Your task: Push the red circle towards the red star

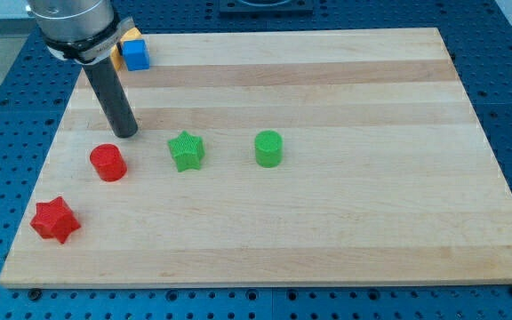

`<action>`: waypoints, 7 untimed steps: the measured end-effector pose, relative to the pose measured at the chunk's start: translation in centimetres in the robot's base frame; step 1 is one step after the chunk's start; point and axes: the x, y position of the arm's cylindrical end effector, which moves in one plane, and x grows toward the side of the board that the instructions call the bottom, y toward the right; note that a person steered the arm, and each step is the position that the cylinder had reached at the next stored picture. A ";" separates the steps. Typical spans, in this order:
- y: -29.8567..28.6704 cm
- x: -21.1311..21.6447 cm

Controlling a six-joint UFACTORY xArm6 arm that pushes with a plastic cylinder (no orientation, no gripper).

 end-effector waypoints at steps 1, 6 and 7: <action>0.0 1.8; 5.4 6.7; 5.3 7.2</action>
